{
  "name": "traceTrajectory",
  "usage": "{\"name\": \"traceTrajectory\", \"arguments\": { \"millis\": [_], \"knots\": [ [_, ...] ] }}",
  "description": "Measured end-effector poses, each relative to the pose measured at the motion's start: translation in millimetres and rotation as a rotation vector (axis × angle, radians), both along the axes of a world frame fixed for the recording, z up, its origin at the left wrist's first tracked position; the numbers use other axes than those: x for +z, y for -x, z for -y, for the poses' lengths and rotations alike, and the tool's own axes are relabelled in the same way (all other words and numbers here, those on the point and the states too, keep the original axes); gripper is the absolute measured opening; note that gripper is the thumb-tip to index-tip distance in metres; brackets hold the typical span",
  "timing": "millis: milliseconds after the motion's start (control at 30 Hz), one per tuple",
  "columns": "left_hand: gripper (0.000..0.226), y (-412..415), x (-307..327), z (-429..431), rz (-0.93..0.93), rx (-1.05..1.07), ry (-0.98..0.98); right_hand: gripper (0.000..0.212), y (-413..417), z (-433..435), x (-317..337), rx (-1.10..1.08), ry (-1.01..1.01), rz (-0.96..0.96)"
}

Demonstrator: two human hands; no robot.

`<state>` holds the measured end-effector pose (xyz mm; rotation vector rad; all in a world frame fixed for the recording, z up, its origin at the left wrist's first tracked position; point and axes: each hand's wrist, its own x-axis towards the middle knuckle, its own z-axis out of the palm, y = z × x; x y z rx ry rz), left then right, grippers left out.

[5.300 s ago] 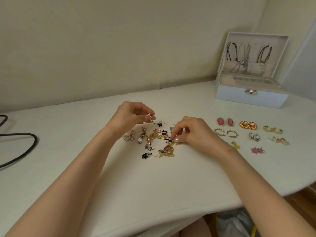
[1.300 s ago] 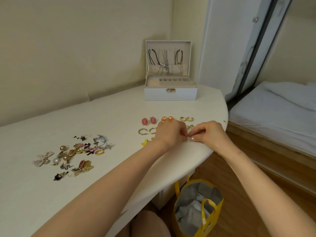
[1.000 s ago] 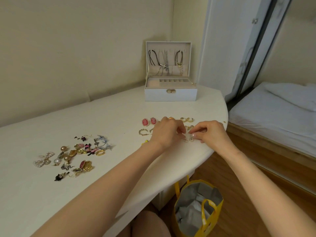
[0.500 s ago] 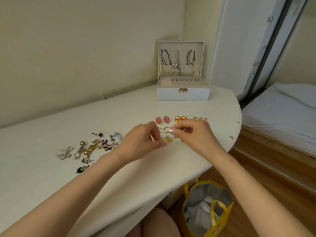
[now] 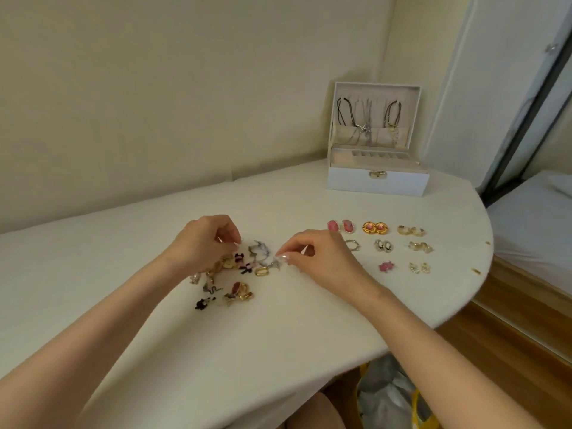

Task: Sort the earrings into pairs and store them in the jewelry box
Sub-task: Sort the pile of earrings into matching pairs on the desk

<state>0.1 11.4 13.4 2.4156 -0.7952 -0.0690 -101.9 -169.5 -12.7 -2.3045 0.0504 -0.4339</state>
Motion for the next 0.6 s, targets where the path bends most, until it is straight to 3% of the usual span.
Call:
{"name": "traceTrajectory", "arguments": {
  "millis": [300,600],
  "knots": [
    [0.009,-14,-6,-21,-0.103,0.026,-0.140,0.014,-21,-13,-7,-0.023,0.119,-0.126],
    [0.011,-15,-5,-34,-0.216,-0.009,-0.105,0.007,-19,-20,-5,-0.031,0.194,-0.058]
  ]
}}
